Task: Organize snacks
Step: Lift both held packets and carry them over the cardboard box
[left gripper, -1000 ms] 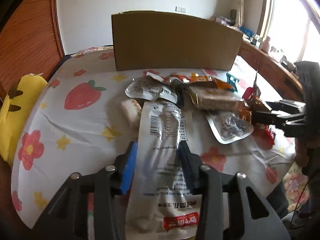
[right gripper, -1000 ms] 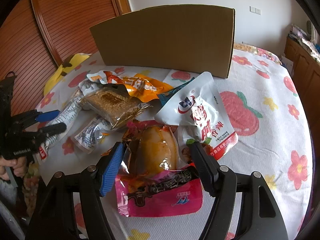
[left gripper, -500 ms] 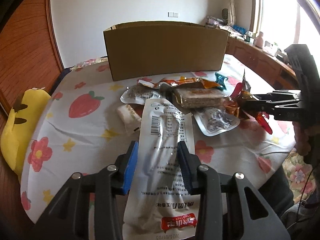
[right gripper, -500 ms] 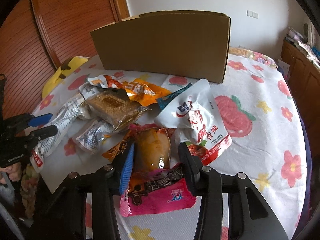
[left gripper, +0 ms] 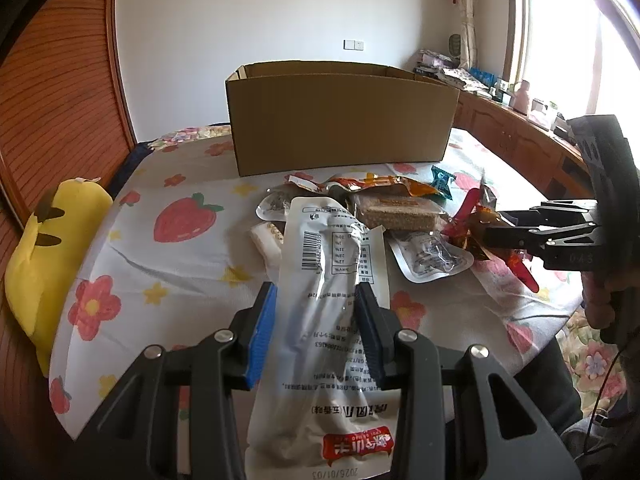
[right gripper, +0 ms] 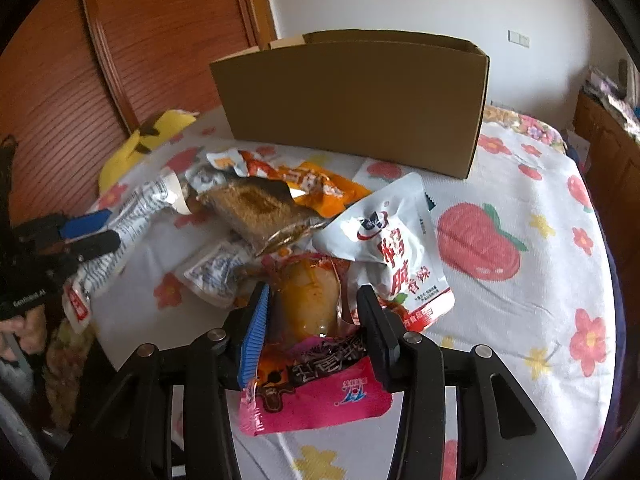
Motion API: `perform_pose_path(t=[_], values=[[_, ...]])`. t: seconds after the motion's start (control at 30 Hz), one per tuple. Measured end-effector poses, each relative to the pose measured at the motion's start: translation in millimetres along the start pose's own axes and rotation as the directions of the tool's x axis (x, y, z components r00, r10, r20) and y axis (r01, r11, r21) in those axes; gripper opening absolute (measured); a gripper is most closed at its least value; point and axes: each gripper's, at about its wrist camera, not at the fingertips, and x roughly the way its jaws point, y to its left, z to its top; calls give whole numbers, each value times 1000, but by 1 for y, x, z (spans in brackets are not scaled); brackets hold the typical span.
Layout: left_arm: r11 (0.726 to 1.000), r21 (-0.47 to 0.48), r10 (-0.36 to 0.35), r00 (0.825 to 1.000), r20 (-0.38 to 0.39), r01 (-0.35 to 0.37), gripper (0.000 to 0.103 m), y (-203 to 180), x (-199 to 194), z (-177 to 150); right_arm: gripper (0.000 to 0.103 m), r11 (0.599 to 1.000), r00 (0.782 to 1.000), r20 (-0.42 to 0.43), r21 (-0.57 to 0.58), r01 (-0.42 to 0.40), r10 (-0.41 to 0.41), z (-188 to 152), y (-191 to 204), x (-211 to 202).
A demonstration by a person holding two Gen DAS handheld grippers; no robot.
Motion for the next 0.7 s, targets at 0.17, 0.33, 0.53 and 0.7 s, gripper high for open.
perform_pose_path(t=[0.17,0.33,0.53,0.7], values=[[1000,-6,-5,1000,-8,5,38,-1,2,-3,54,1000,1000,-1,-20,7,-7,-2,3,-1],[1000,-10,-9,1000,-13,9,38,0,3,-5,55,1000,999,-53,-10,-7,6,-1,2,8],[1000,-16,-14,1000,-11,13,38,0,4,-5,39,998,997,-50,14,-60,61,2,5,-1],[1000,-22,-16,1000,4,16,38,1,0,-2,37,998,998,-5,11,-67,67,12,10,-10]])
